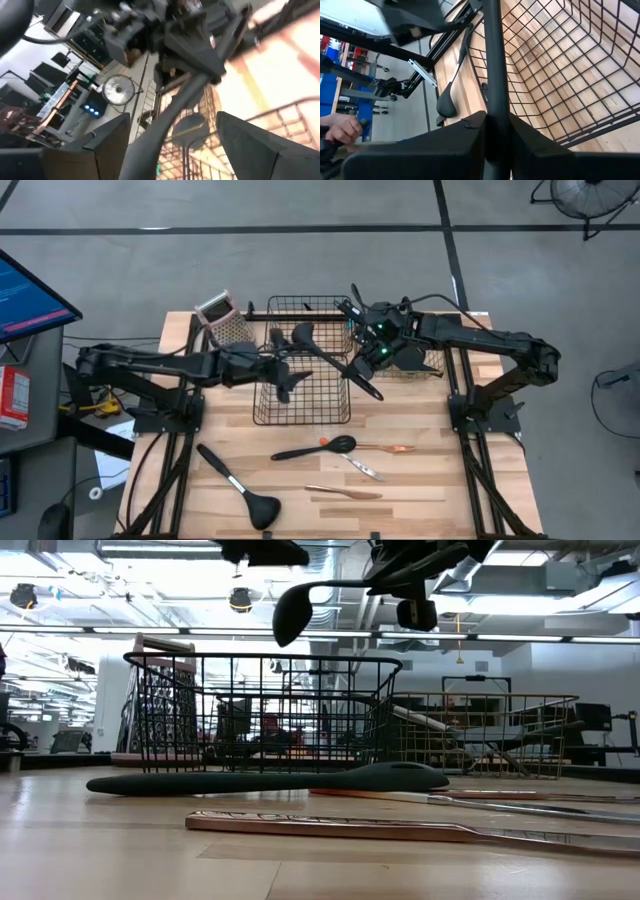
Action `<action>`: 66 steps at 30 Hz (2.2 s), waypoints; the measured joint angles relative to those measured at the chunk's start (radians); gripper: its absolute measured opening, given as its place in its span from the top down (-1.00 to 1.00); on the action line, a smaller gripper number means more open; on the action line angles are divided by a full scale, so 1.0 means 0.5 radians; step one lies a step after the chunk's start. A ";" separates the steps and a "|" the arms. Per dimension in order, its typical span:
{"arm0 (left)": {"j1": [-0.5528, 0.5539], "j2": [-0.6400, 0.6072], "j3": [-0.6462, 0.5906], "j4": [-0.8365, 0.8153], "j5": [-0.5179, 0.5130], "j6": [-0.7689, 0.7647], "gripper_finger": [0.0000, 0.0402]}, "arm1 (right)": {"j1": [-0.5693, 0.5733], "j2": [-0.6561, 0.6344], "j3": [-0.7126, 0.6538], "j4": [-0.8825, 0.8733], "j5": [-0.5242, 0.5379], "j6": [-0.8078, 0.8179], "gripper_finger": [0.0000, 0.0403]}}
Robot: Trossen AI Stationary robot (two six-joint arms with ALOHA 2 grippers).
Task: Pick & Place Kitchen Items
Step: Put the serving spoon into the top left wire basket
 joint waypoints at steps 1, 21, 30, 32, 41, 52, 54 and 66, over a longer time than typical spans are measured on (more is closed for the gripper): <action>0.014 0.024 0.000 -0.017 -0.001 0.029 -0.40 | 0.000 0.000 0.000 -0.001 0.000 0.003 0.77; 0.015 0.378 0.000 0.218 -0.527 0.437 -0.27 | 0.114 0.072 0.001 0.038 0.002 0.052 0.77; -0.050 0.353 0.000 0.226 -0.556 0.472 0.50 | 0.114 0.060 0.001 0.049 0.022 0.084 0.77; -0.068 0.344 -0.002 0.221 -0.570 0.504 0.64 | 0.114 0.059 0.002 0.069 0.026 0.111 0.77; -0.081 0.338 -0.002 0.227 -0.770 0.478 0.80 | 0.112 0.058 -0.002 0.359 0.003 0.121 0.61; -0.081 0.319 0.010 0.276 -0.794 0.427 0.97 | 0.037 0.052 0.291 0.373 -0.039 -0.121 0.06; -0.081 0.339 -0.011 0.200 -0.787 0.445 0.98 | 0.020 0.029 0.379 0.448 -0.066 -0.147 -0.04; 0.026 0.285 -0.004 0.393 -0.919 -0.023 0.98 | 0.017 -0.038 0.834 0.360 -0.108 -0.250 -0.11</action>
